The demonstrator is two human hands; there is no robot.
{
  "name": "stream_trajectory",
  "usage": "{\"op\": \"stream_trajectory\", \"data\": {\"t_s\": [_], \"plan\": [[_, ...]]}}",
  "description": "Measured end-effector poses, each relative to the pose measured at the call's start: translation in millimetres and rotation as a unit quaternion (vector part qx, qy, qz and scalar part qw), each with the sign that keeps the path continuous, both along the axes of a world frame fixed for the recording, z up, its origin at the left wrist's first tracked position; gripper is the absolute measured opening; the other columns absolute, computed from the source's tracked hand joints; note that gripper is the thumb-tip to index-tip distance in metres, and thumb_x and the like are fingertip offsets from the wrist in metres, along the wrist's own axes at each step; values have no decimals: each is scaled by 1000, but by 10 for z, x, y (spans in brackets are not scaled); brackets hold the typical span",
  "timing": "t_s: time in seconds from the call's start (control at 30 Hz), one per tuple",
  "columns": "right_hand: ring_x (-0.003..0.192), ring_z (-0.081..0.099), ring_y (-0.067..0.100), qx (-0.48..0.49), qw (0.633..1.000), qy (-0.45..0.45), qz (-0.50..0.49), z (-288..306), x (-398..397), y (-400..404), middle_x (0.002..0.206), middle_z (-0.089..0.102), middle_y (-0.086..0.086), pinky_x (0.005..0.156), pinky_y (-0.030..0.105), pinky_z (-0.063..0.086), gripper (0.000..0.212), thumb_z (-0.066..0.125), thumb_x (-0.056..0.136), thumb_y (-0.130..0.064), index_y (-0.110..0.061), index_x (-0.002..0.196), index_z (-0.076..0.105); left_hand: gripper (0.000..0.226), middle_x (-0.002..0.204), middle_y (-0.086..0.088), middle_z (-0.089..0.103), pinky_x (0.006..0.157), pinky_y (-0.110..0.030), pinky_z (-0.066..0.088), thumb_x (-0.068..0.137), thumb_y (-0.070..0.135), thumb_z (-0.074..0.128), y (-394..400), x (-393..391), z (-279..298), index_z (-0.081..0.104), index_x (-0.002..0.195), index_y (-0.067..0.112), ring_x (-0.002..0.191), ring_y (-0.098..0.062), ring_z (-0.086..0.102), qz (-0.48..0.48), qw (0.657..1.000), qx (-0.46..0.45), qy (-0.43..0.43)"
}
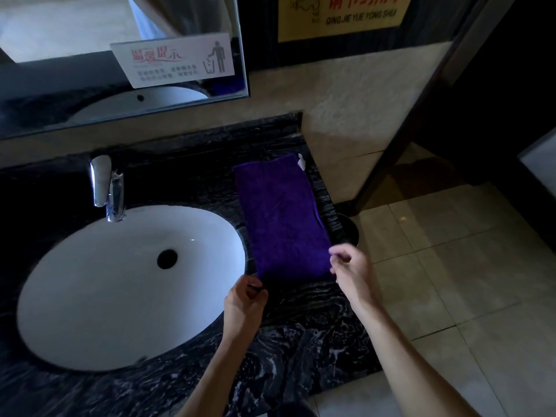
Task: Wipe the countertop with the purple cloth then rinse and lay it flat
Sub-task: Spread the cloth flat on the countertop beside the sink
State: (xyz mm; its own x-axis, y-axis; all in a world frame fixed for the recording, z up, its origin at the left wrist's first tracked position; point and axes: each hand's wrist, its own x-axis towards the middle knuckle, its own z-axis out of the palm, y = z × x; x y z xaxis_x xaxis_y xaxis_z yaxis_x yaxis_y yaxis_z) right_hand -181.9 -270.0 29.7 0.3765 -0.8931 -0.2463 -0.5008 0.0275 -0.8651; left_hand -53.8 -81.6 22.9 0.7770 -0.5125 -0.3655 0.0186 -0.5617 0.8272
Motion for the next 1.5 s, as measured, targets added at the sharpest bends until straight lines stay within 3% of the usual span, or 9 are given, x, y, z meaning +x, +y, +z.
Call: {"op": "stream_trajectory", "data": {"t_s": [0.1,0.23,0.37,0.53,0.73,0.93,1.1,1.27,1.5], "plan": [[73,62,7,-56,998,-9,-3,82,-8,12,90,65,-4,68,15,49,28,63,92,-3,-24,111,66,20,66,-5,66,47,-16,42,84,-2,70,2,8,9,65,86,17,53,-11,55,-1,1000,5,-5],[72,60,22,30,989,146,-22,-82,16,-31,80,63,1,70,39,54,19,62,85,-11,-29,87,57,19,71,1,69,52,-19,46,84,4,72,-13,-2,7,65,86,21,61,-15,63,-13,999,35,-29],[83,64,31,-29,955,293,38,-26,40,-66,82,61,5,66,30,40,8,59,93,-16,-10,90,63,22,71,2,70,53,-21,45,83,8,74,-28,24,-4,64,80,27,63,-16,65,-13,998,57,-28],[86,66,38,-48,950,301,72,-67,99,12,88,63,14,65,34,40,26,54,96,-19,-19,72,44,12,64,2,69,49,-21,45,85,13,74,-44,37,33,69,78,21,52,-7,61,0,998,60,-4],[87,64,37,-55,954,285,77,-16,130,63,93,65,17,66,34,36,21,59,96,-22,-14,81,47,10,68,-3,73,51,-29,53,88,13,73,-33,32,24,70,79,15,54,-12,65,36,997,50,38],[50,44,21,96,985,140,-3,24,167,61,58,47,3,50,29,35,23,63,71,-16,-17,62,41,18,80,-17,74,57,-33,58,87,3,74,4,24,69,64,99,10,59,-20,65,115,983,-20,143],[62,55,17,243,963,-45,-110,86,89,-21,70,53,6,54,30,51,31,60,89,5,-13,69,44,11,76,-17,71,56,-22,59,86,-3,74,14,108,138,70,96,-7,59,-20,66,144,965,-55,214],[49,58,16,320,942,-63,-75,114,-12,-61,66,52,6,37,20,36,32,58,93,4,-13,71,44,8,81,-22,68,54,-21,58,89,-3,70,8,105,146,70,93,-10,62,-21,65,136,964,-45,225],[65,59,20,363,912,-154,-114,131,-97,-77,75,59,10,51,20,56,28,64,89,12,-5,70,52,13,85,-24,71,59,-24,59,94,4,67,29,115,166,69,96,-8,71,-27,71,150,958,-56,238]]}}
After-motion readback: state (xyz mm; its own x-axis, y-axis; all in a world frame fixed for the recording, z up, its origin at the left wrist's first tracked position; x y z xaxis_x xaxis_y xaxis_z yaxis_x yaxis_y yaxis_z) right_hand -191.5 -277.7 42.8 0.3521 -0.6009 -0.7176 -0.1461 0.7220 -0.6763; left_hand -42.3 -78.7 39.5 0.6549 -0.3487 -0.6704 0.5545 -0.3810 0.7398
